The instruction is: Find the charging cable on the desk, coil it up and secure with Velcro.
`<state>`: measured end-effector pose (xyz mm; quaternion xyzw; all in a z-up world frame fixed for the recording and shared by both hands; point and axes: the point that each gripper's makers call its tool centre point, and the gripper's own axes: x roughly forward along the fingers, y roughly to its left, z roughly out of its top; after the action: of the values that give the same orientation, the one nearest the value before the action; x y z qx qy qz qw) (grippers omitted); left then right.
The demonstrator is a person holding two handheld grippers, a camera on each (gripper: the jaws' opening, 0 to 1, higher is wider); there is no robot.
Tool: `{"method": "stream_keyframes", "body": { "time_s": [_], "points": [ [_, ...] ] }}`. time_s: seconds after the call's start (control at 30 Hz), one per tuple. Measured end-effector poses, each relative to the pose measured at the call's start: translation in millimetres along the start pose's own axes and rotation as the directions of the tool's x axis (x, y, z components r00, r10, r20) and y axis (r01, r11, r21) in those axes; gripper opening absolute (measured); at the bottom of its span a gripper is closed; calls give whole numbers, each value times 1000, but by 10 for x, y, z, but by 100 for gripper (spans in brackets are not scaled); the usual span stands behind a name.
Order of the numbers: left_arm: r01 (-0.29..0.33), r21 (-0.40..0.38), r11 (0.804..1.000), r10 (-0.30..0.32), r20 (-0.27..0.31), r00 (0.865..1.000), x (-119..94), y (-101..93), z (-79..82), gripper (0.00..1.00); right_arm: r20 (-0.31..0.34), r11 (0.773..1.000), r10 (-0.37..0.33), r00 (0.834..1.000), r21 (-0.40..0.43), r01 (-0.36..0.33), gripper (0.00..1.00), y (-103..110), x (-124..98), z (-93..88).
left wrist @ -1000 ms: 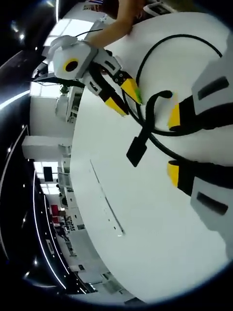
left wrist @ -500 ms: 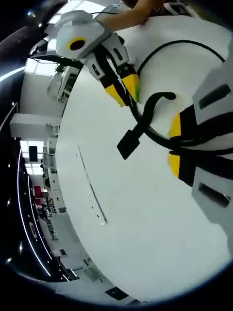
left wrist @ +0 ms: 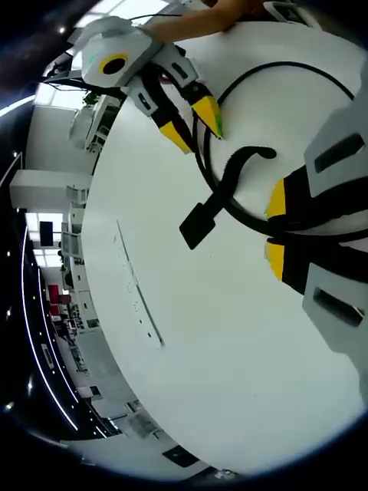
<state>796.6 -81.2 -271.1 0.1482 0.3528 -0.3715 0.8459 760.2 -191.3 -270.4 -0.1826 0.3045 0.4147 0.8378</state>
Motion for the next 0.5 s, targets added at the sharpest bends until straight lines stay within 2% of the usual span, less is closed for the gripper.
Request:
{"method": "stream_keyframes", "body": {
  "time_s": [0.13, 0.2, 0.27, 0.37, 0.5],
  "points": [
    [0, -4, 1000, 0, 3, 1000, 1, 4, -5, 9, -77, 999, 32, 997, -21, -34, 22, 75, -156, -164],
    [0, -20, 1000, 0, 4, 1000, 0, 7, -5, 9, -93, 999, 27, 995, -31, -30, 23, 111, -172, -170],
    [-7, -33, 999, 7, 4, 1000, -3, 5, -10, 10, -113, 999, 8, 994, -36, -12, 21, 127, -159, -168],
    [-21, -52, 998, 21, 2, 1000, -1, 7, -9, 10, -147, 999, -28, 989, -25, 25, 13, 134, -148, -166],
    [-27, -111, 993, 30, 18, 999, 18, 35, 19, 10, -180, 995, -98, 979, -15, 97, 12, 98, -144, -158]
  ]
}}
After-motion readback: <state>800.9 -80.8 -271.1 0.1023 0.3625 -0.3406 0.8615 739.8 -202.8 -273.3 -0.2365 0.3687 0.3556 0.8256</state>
